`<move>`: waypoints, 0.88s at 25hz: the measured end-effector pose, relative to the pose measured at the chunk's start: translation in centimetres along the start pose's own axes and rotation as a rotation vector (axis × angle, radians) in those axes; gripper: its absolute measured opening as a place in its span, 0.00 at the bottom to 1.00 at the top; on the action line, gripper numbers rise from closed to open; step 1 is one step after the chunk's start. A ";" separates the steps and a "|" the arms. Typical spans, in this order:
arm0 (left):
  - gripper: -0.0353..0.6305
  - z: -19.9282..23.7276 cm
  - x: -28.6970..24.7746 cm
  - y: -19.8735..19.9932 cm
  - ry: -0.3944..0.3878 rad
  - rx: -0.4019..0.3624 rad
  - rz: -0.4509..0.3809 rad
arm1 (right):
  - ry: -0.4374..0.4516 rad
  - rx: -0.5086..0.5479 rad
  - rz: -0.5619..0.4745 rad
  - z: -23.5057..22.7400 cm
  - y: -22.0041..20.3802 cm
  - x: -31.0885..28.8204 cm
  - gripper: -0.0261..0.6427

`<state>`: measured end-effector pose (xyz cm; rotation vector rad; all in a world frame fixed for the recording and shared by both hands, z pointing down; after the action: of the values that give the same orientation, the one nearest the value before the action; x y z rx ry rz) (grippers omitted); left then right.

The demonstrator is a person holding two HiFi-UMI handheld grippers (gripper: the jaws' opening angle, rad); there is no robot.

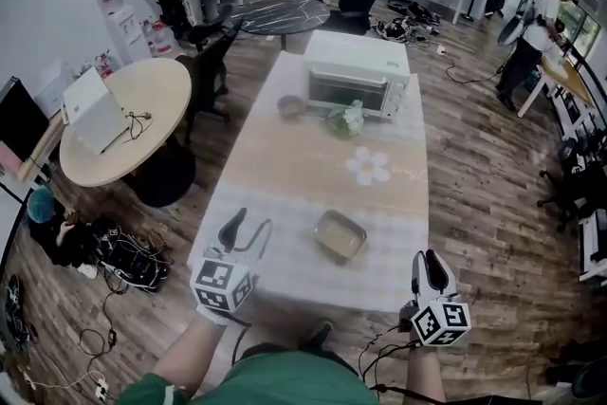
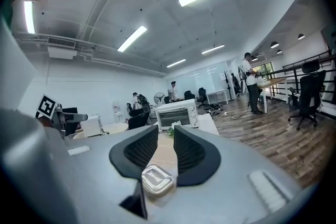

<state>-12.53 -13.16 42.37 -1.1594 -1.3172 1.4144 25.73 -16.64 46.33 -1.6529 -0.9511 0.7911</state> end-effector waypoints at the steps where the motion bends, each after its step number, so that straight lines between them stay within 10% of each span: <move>1: 0.38 -0.2 -0.5 -0.1 0.007 0.000 0.002 | 0.007 0.002 0.008 -0.7 -0.1 -0.6 0.18; 22: 0.38 6.9 -8.8 -7.6 -0.026 0.047 0.182 | 0.003 -0.200 0.332 -4.1 -13.7 -11.9 0.18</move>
<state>-17.60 -22.57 50.71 -1.2591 -1.2145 1.5864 20.79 -26.75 61.11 -2.0185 -0.7821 0.9366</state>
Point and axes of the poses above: the fingertips, and each gripper's own axes: x backward along the fingers, z to its left, y out of its top, the point moved 5 cm from there along x, backward along the fingers, and after that the axes turned 6 degrees about -z, right-handed, at the moved point
